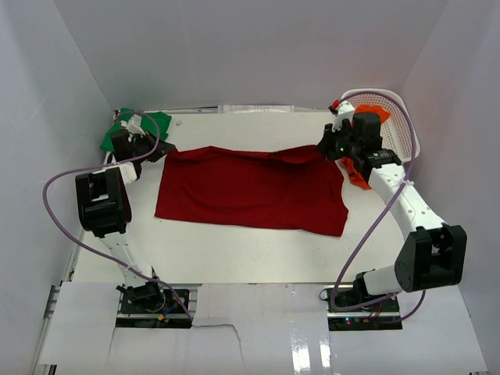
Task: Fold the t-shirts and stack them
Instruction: Fold the other side of the tshirt into a rectangle
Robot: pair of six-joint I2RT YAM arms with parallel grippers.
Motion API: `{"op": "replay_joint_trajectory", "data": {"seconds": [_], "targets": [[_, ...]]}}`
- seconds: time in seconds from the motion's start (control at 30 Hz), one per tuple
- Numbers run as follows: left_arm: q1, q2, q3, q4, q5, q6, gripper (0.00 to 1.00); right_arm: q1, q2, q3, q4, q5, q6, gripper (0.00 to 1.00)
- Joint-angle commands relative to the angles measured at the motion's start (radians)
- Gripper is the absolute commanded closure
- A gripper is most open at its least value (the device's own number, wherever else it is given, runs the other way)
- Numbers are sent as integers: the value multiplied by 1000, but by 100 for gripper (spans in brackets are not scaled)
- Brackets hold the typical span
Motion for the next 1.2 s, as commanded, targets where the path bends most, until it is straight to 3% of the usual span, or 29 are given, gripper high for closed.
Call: {"op": "replay_joint_trajectory", "data": {"seconds": [0.0,0.43,0.8,1.07,1.13,1.17], "targets": [[25,-152,-62,143,46,-13,100,-7,-73,-15,-8,10,30,92],[61,-379,-305,177,-86,44,100,-7,-239,-164,-140,48,120,92],[84,-278,-303,178,-26,70,100,-5,-340,-223,-269,70,165,92],[88,-224,-323,180,-29,80,100,-5,-322,-226,-382,117,203,92],[90,-220,-326,146,-56,97,100,2,-299,-253,-454,131,214,92],[90,-215,-319,79,-76,97,100,16,-296,-264,-474,180,232,87]]}}
